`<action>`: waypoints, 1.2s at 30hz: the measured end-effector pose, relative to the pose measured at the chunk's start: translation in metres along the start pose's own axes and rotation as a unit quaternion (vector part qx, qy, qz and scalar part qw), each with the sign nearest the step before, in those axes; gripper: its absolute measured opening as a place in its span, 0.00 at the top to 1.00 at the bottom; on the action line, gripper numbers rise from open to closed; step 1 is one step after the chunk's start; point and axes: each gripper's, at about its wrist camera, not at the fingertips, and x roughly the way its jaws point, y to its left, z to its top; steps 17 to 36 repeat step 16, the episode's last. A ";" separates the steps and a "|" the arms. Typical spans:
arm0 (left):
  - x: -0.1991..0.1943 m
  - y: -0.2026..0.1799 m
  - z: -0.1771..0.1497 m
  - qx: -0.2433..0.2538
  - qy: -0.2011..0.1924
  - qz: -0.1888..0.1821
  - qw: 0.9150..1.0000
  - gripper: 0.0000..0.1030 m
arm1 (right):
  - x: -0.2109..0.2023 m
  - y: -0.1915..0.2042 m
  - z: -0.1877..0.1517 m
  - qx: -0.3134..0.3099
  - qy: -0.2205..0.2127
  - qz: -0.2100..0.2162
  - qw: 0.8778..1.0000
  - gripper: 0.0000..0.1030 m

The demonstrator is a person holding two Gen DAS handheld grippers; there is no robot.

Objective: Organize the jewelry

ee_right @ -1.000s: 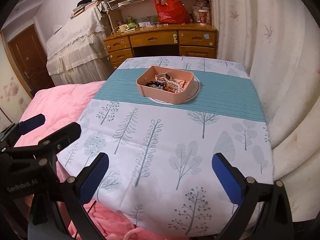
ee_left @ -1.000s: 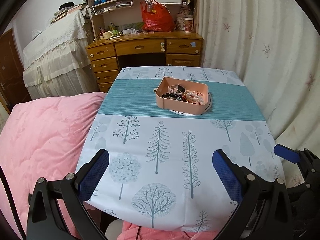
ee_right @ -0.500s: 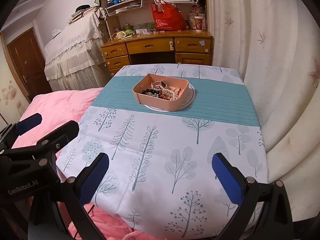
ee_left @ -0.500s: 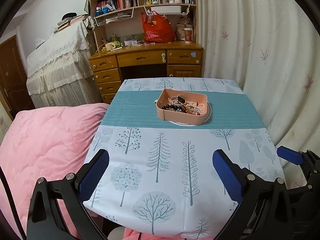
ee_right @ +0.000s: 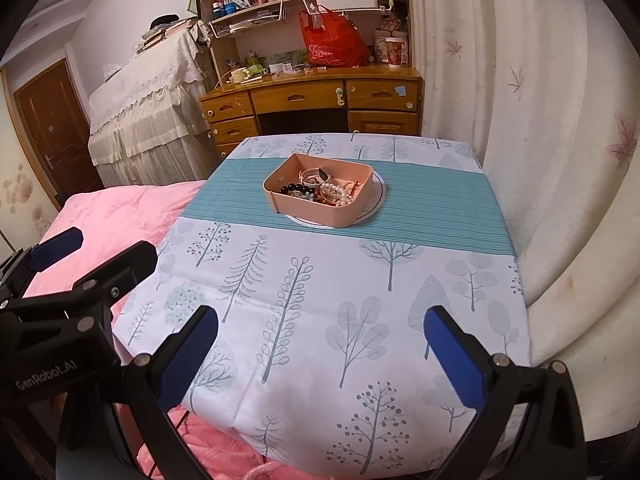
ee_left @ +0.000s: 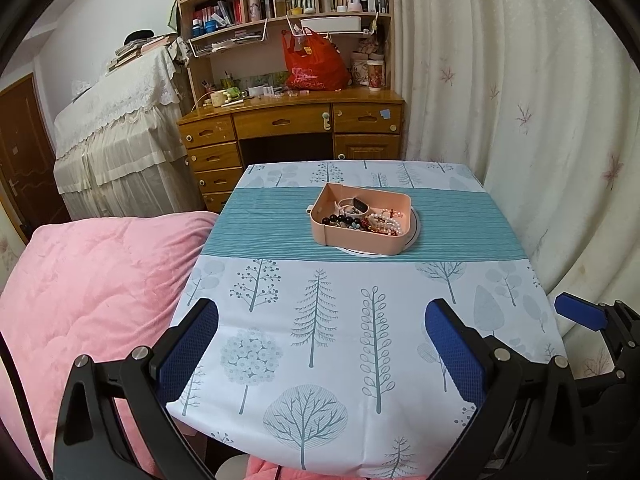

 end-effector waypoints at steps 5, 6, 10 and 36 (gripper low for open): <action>0.002 -0.001 0.000 0.000 0.006 -0.003 1.000 0.01 | 0.000 -0.002 0.000 0.000 0.002 -0.007 1.000 0.00; 0.003 -0.001 0.001 0.001 0.011 -0.002 1.000 0.01 | -0.001 -0.001 -0.001 -0.001 0.002 -0.009 1.000 0.00; 0.004 0.000 0.001 0.001 0.015 -0.003 1.000 0.01 | 0.001 0.000 -0.001 -0.002 0.004 -0.012 1.000 0.00; 0.005 0.000 0.002 0.002 0.013 0.000 1.000 0.01 | 0.002 0.001 -0.002 -0.003 0.003 -0.016 1.000 0.00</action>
